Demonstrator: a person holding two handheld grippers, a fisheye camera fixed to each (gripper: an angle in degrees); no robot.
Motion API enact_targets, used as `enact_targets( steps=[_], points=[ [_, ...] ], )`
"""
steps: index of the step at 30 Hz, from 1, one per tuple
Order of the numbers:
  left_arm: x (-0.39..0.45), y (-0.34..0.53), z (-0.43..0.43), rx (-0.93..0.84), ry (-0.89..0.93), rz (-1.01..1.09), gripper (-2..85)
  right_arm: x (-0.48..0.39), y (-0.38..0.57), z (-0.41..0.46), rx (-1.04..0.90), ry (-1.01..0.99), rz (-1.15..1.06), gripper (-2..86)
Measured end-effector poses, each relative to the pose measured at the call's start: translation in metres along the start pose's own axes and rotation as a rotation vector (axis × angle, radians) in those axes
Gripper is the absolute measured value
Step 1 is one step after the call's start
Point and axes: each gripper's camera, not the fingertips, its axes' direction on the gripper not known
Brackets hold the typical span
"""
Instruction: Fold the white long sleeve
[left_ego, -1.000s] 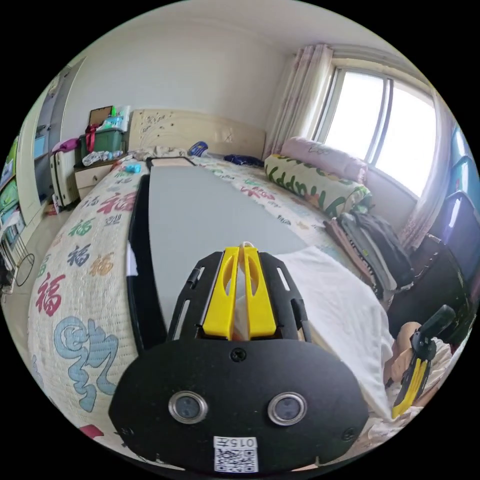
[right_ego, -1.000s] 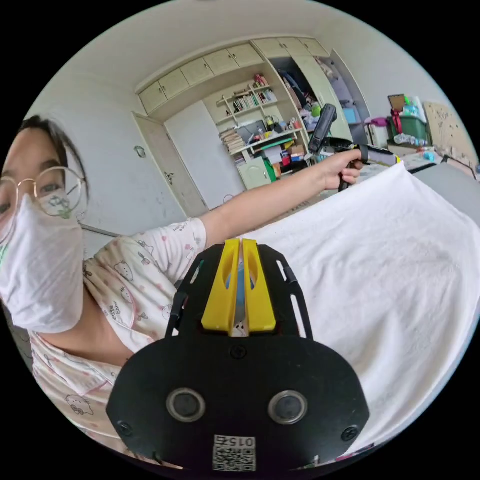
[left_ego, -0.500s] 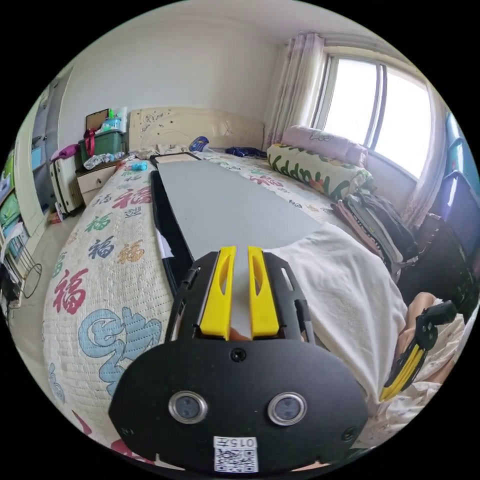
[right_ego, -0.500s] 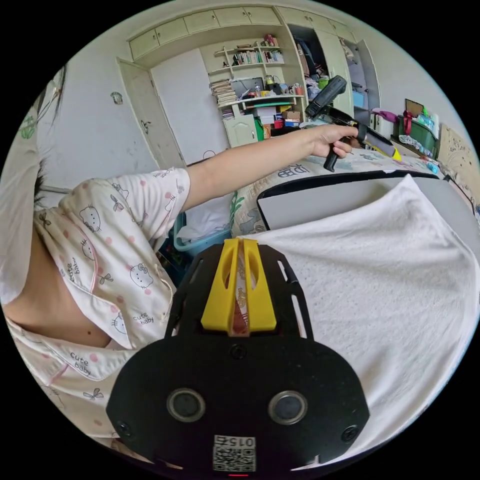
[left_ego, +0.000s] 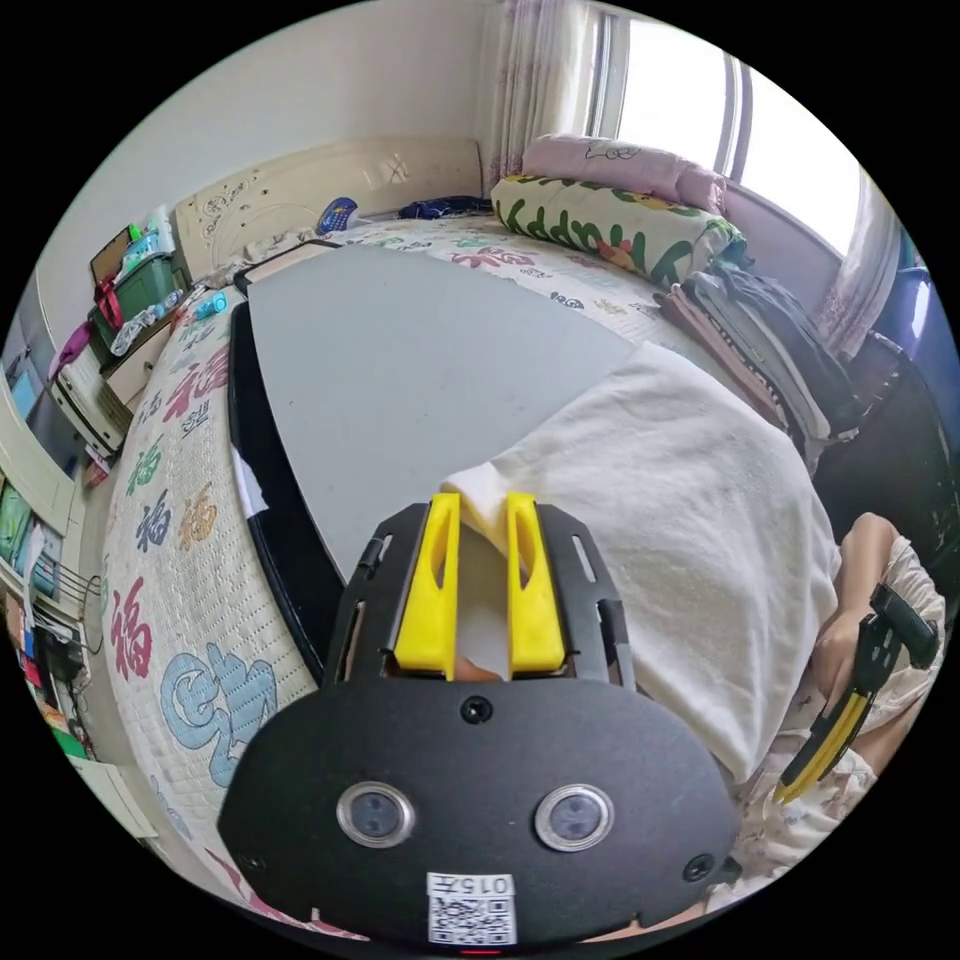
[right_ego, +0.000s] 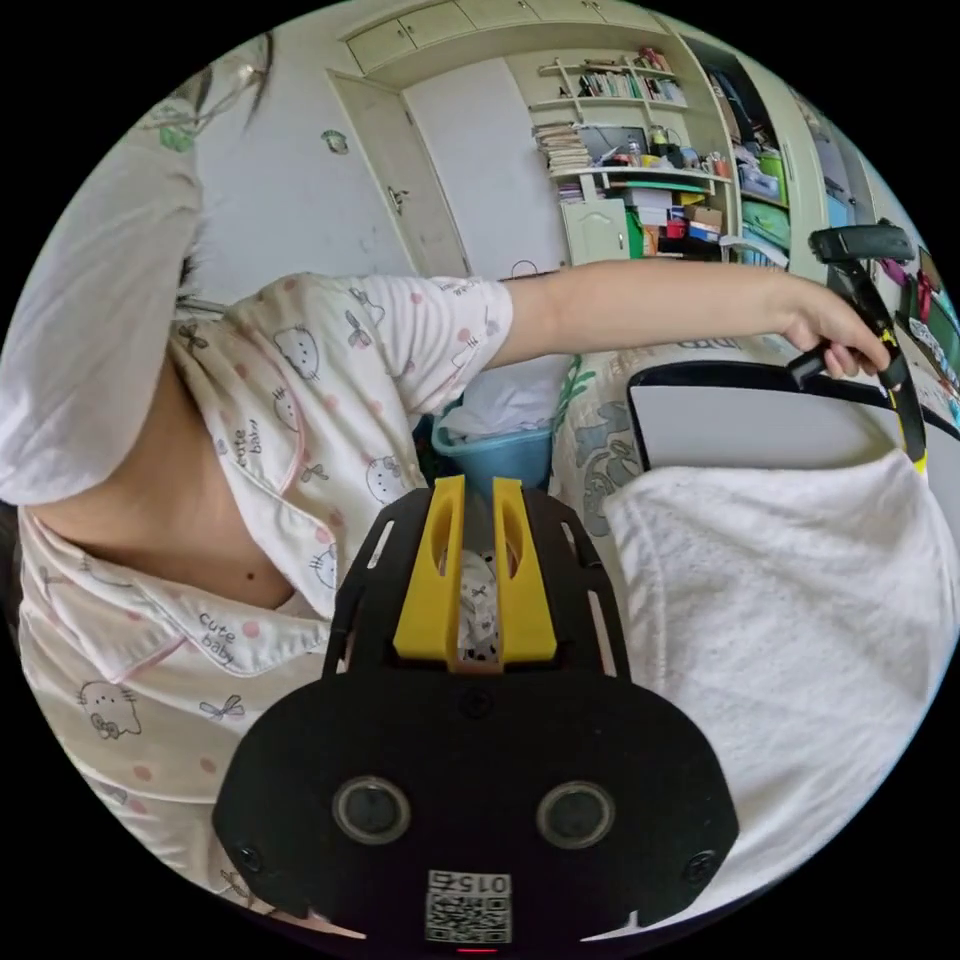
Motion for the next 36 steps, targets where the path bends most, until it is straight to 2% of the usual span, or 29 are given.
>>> enact_targets(
  steps=[3,6,8,11,14,17,19,25,30,33,35,36],
  points=[
    [-0.022,-0.016,-0.025,0.027,0.037,-0.046,9.0,-0.003,-0.005,-0.049,0.099,0.105,-0.002,7.7],
    [-0.048,-0.031,-0.050,0.055,0.131,-0.092,11.5,-0.004,0.004,-0.113,0.276,0.396,0.084,9.2],
    [-0.068,-0.050,-0.061,0.039,0.227,-0.120,13.2,0.010,0.020,-0.158,0.413,0.653,0.251,8.0],
    [-0.091,-0.082,-0.075,0.010,0.253,-0.166,14.9,0.062,0.038,-0.194,0.420,0.812,0.490,10.5],
    [-0.104,-0.116,-0.097,0.007,0.240,-0.167,15.5,0.127,0.056,-0.211,0.400,0.693,0.702,14.8],
    [-0.120,-0.154,-0.117,-0.023,0.265,-0.172,15.6,0.176,0.082,-0.215,0.575,0.514,0.853,17.2],
    [-0.133,-0.175,-0.135,-0.015,0.283,-0.190,15.3,0.204,0.088,-0.209,0.576,0.458,0.921,17.7],
    [-0.188,-0.247,-0.216,-0.001,0.410,-0.271,12.2,0.267,0.081,-0.162,0.387,0.456,1.000,17.3],
    [-0.208,-0.298,-0.304,0.004,0.421,-0.308,6.7,0.279,0.091,-0.143,0.306,0.522,0.999,11.3],
    [-0.195,-0.314,-0.417,0.107,0.296,-0.261,5.4,0.256,0.103,-0.138,0.373,0.566,0.933,8.3],
    [-0.182,-0.306,-0.549,0.278,0.262,-0.221,4.8,0.223,0.105,-0.136,0.448,0.602,0.824,7.9],
    [-0.178,-0.300,-0.585,0.324,0.262,-0.212,4.6,0.214,0.104,-0.136,0.466,0.604,0.795,7.9]
  ],
)
